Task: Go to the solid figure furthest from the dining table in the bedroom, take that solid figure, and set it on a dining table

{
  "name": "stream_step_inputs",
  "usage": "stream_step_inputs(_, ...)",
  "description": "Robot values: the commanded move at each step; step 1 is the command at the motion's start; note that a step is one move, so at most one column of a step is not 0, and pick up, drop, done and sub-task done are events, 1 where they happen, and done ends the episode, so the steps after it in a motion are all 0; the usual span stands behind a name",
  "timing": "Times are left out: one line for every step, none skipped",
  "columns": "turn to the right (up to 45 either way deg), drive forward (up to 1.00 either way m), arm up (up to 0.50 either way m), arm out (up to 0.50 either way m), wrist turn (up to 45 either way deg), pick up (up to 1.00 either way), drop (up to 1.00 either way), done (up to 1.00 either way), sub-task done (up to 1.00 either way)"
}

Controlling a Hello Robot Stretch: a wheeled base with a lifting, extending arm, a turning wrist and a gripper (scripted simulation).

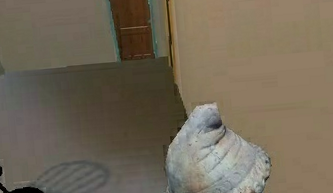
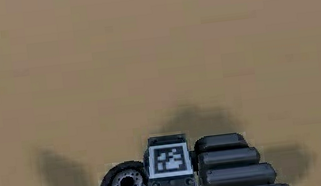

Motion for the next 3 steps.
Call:
stream_step_inputs(0.0, 0.75, 0.0, 0.0, 0.0, 0.0, 0.0, 0.0, 0.0)
stream_step_inputs(-45.0, 0.0, 0.0, 0.0, 0.0, 0.0, 0.0, 0.0, 0.0)
stream_step_inputs(0.0, 1.0, 0.0, 0.0, 0.0, 0.0, 0.0, 0.0, 0.0)
